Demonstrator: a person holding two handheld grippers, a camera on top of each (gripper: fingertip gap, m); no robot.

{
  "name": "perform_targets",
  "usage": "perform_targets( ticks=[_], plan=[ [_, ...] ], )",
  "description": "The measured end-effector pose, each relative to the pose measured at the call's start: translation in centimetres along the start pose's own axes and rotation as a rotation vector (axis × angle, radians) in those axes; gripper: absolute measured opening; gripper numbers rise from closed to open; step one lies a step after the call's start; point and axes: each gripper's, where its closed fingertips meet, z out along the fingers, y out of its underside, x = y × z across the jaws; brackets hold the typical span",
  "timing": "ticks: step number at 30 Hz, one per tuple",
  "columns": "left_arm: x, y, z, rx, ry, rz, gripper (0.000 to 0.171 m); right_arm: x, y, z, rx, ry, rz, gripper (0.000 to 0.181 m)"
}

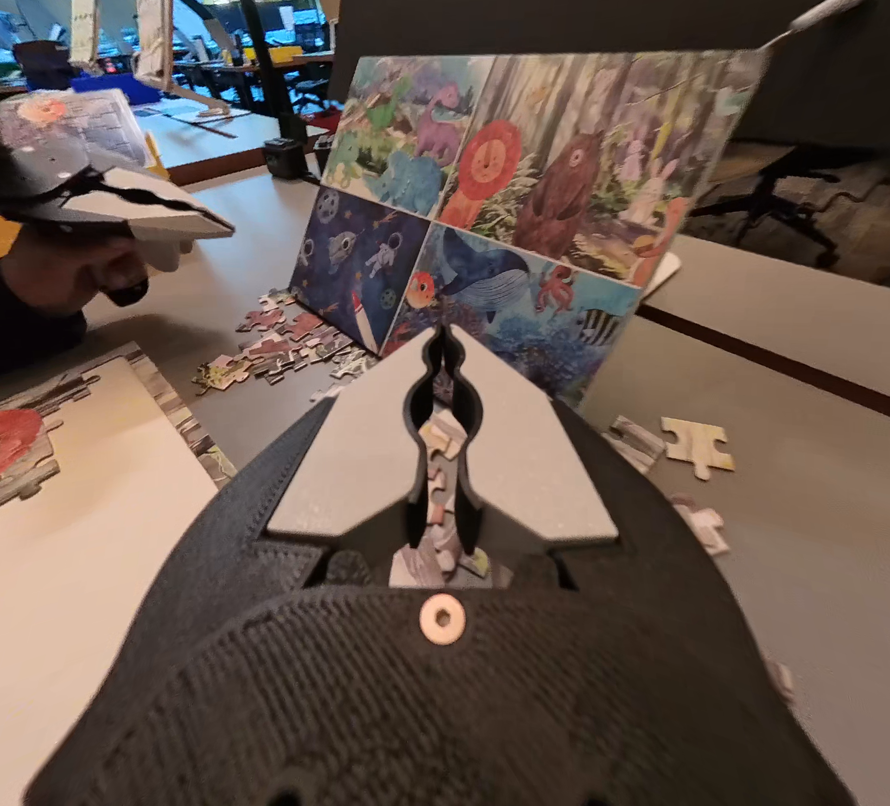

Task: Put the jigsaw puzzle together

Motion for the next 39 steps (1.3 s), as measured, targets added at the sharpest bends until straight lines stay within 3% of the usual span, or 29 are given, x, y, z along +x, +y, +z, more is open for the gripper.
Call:
perform_targets(
  ticks=[11, 18, 24, 32, 39],
  plan=[
    [-0.3, -0.2, -0.2, 0.045, 0.028, -0.092, 0.0, 3.6, -2.4, -5.1, -0.027, 0.231, -0.148, 0.0],
    [-0.9, 0.8, 0.0, 0.021, 0.038, -0.133, 0.0, 5.2, -1.1, -6.3, -0.039, 0.264, -0.138, 0.0],
    [-0.4, 1.0, 0.3, 0.003, 0.06, -0.123, 0.0, 5.3, -3.7, -7.9, 0.15, 0.284, -0.093, 0.0],
    [-0.6, 1.1, 0.3, 0.012, 0.065, -0.146, 0.0, 5.7, -2.1, -7.1, 0.1, 0.262, -0.04, 0.0],
    [-0.5, 1.0, 0.2, 0.019, 0.079, -0.165, 0.0, 5.8, -0.4, -6.0, 0.007, 0.268, -0.037, 0.012]
  ],
)
